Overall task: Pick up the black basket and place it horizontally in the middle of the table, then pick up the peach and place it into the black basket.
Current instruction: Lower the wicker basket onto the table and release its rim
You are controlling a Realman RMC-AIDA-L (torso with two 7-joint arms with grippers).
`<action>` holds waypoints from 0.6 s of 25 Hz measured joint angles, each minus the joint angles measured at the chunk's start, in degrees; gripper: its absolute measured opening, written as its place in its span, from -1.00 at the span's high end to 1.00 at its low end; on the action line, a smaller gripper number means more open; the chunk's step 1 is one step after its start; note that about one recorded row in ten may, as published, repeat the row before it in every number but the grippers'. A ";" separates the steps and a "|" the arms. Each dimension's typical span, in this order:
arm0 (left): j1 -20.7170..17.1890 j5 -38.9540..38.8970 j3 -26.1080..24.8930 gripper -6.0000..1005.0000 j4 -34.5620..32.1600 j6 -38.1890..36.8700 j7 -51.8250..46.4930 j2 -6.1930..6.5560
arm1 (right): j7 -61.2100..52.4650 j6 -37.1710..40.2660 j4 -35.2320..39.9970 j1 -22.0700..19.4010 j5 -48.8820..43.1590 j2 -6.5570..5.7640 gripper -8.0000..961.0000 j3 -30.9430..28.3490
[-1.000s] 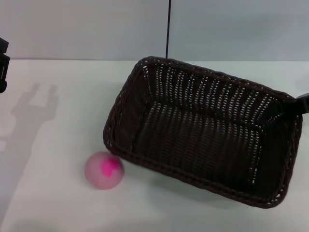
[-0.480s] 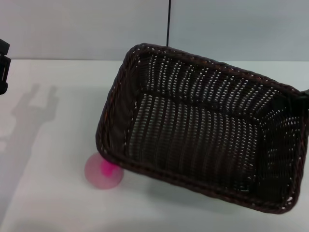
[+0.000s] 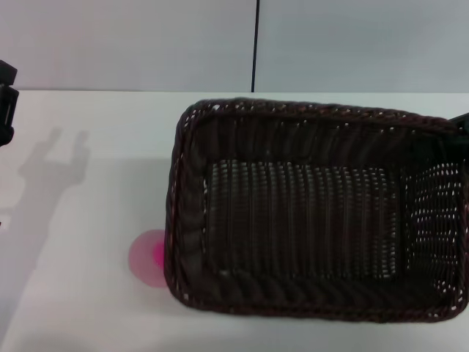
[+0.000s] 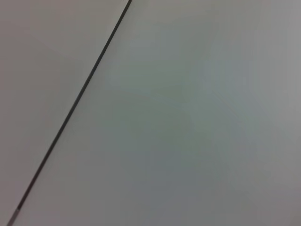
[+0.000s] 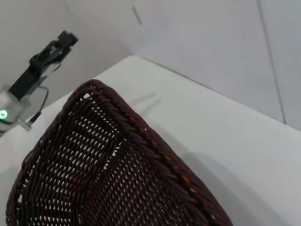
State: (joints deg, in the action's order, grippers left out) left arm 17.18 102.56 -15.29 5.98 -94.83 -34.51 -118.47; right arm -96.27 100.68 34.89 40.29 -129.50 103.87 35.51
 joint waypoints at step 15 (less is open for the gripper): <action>0.28 0.00 0.88 -0.11 0.75 0.78 -0.12 -0.09 | 3.66 -2.30 -0.76 0.66 -0.37 0.81 0.51 4.93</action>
State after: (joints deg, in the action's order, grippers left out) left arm 17.47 102.57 -14.41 6.73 -94.05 -34.63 -118.56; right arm -92.61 98.38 34.13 40.94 -129.87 104.68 40.44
